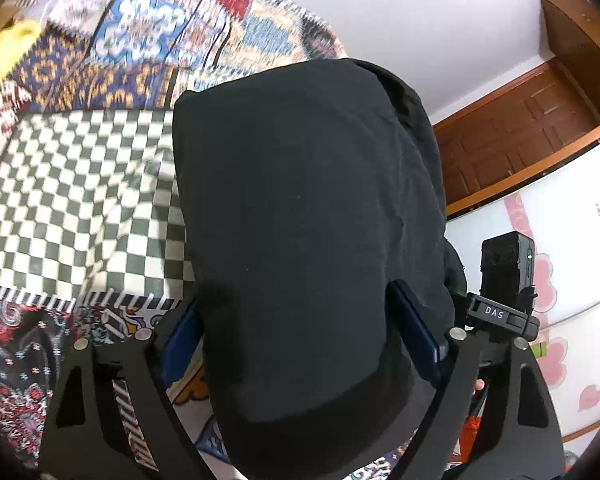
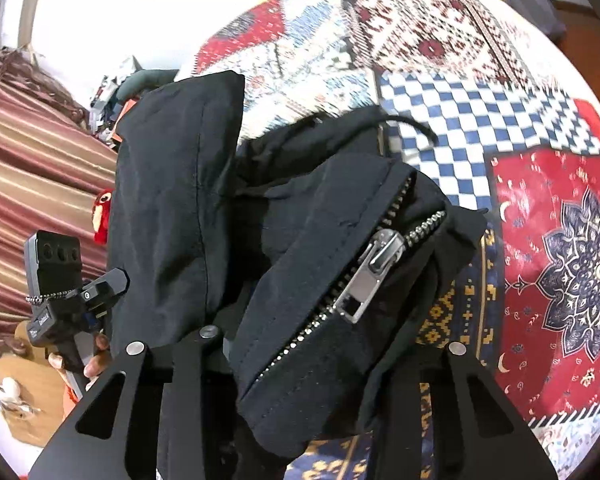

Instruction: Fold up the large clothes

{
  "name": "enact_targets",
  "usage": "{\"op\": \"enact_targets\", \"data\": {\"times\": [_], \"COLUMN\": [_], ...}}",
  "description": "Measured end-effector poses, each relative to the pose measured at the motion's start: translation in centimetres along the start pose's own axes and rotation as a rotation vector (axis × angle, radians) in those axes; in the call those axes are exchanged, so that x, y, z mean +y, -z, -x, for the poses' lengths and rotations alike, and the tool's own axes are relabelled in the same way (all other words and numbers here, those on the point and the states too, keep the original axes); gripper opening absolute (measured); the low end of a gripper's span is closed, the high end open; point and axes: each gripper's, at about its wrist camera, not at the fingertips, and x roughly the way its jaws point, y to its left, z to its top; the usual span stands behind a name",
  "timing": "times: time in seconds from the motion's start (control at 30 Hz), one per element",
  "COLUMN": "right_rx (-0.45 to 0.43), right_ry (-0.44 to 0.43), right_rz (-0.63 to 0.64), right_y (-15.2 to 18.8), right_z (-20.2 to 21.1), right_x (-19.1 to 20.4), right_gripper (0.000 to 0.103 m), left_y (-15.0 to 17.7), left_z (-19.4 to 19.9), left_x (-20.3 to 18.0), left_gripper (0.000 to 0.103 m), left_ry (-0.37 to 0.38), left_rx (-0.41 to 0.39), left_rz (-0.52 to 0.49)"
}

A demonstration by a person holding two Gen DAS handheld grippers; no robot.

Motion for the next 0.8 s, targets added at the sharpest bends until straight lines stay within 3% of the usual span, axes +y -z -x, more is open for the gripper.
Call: {"op": "enact_targets", "data": {"times": [0.2,0.4,0.57,0.8], "right_rx": [-0.057,-0.091,-0.086,-0.024], "right_ry": [-0.026,-0.067,-0.1,-0.129], "right_rz": [0.07,0.142,0.171,0.187], "right_y": [-1.6,-3.9,-5.6,-7.4], "right_z": [1.4,0.5,-2.9,-11.2], "right_x": [4.1,9.7,14.1,18.2], "right_gripper": [0.033,0.033,0.033,0.033], "left_y": [-1.5,-4.1,-6.1,-9.1], "left_z": [5.9,12.1,16.6,19.7], "left_x": [-1.2,0.0,3.0,10.9], "left_gripper": [0.086,0.086,0.086,0.086], "left_ry": [0.005,-0.016,-0.054,-0.115], "left_rx": [-0.104,-0.192,-0.24,-0.252], "left_rz": [-0.044,-0.061,-0.052,0.014]}}
